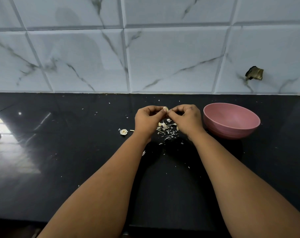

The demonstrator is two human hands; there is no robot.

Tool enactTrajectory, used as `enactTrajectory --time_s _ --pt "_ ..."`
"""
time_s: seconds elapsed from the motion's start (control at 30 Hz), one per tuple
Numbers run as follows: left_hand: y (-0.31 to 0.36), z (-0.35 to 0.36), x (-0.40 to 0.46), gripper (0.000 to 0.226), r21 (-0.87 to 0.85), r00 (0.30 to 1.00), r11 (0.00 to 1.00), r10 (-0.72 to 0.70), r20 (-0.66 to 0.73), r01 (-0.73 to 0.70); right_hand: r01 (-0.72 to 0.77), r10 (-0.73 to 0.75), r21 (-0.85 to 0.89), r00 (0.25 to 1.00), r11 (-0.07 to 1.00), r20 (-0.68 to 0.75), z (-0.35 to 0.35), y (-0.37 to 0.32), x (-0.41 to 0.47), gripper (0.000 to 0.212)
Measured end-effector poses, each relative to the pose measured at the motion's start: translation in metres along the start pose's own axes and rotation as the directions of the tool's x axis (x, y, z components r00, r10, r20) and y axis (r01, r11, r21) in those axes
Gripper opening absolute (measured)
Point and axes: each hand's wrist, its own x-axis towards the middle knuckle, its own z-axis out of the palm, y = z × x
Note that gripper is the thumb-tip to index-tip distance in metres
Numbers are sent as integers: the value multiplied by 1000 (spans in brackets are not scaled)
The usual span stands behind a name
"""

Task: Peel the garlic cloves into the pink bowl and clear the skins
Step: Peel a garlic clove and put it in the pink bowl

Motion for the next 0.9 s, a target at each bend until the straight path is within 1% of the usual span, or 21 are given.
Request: enactTrajectory --time_s 0.13,0.23,0.33,0.43,0.5,0.57,0.63,0.7,0.77,0.8,0.9 --pt "-1 1 0 4 11 1000 1000 0 1 0 1 -1 -11 1000 1000 6 -1 -1 -1 14" --pt "0 0 0 3 -7 1000 1000 -18 4 18 6 -6 9 1000 1000 29 -2 -1 -1 11" --pt "2 1 1 3 -112 997 991 -77 18 79 -11 10 40 999 999 39 -1 -2 0 10" --pt "4 3 1 6 -228 991 965 -117 58 128 -57 54 49 997 997 54 4 -1 2 15" --pt "4 4 1 8 -231 992 965 -109 70 123 -107 101 72 992 992 71 8 0 3 20" --pt "3 4 1 8 -151 995 985 -77 67 86 -108 104 72 993 992 56 7 1 5 28" --pt "0 4 0 8 -20 998 1000 -13 59 14 -73 73 41 997 996 -1 4 1 6 32" --pt "-3 4 1 11 90 997 994 55 48 -60 -44 48 85 998 995 -48 1 2 6 25" --pt "-5 3 2 14 164 994 981 100 40 -106 -31 38 162 999 986 -38 -1 2 5 10" --pt "-5 2 3 15 185 993 976 112 42 -118 -20 25 167 999 986 -24 -2 2 4 7" --pt "-5 1 3 12 230 991 964 127 51 -135 21 -20 116 1000 993 -6 -1 3 2 7"
